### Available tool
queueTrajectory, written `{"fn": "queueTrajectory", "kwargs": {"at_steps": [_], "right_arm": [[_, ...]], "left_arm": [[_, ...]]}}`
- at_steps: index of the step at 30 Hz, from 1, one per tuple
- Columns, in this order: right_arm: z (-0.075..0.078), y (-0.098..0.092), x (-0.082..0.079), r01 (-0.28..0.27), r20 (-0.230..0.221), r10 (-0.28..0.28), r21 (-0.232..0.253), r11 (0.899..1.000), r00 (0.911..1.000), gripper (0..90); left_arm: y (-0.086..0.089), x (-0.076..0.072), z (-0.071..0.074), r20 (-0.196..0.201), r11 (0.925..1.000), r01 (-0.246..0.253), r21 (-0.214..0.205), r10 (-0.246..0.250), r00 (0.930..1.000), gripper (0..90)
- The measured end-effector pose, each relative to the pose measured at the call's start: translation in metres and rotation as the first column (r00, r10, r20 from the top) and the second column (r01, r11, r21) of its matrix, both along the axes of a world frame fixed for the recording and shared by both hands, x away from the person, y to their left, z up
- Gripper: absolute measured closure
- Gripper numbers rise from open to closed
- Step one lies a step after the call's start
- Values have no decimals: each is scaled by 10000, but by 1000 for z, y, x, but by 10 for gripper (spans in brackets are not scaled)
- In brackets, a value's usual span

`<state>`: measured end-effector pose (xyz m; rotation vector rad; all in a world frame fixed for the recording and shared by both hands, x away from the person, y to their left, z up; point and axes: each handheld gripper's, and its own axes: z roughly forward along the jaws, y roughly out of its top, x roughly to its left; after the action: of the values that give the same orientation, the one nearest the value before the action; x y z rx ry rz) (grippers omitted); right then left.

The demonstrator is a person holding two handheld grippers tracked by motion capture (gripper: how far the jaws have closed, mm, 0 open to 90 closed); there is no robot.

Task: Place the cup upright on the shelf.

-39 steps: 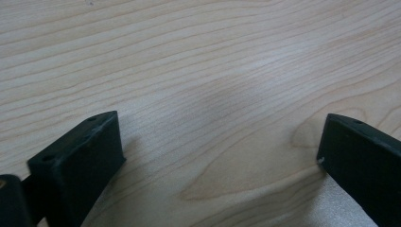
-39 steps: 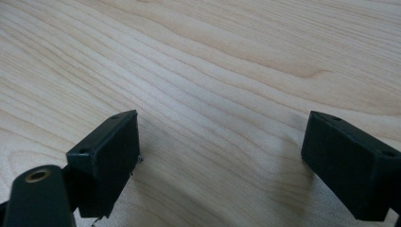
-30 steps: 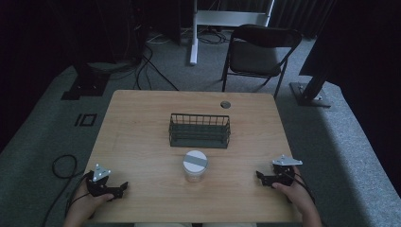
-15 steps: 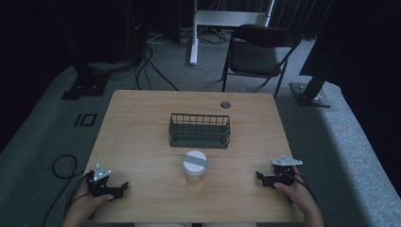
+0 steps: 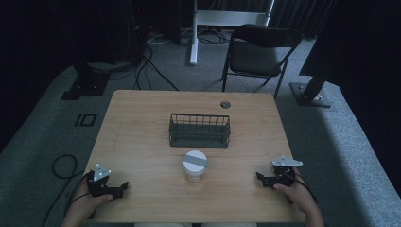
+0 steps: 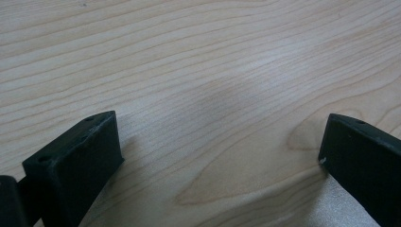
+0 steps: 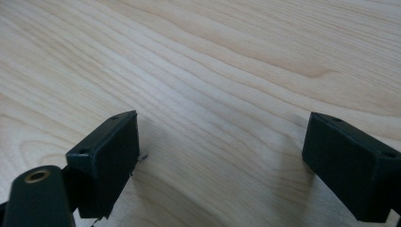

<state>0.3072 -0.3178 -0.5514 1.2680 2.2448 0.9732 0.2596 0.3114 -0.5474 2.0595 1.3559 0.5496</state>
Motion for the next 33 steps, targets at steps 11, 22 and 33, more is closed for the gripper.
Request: {"fn": "queueTrajectory", "kwargs": {"at_steps": [11,22,33], "right_arm": [[8,13,-3,-527,315,514,419,9977,9982,116],[16,40,-3,-1441,512,1405,773,9865,9888,116],[17,71,-1,-2314,662,2258,942,9683,9719,116]], "left_arm": [[0,0,0,11,10000,0,-8,0,10000,3],[0,0,0,8,10000,1,-6,-1,10000,3],[0,0,0,1,10000,6,4,-6,10000,3]]}}
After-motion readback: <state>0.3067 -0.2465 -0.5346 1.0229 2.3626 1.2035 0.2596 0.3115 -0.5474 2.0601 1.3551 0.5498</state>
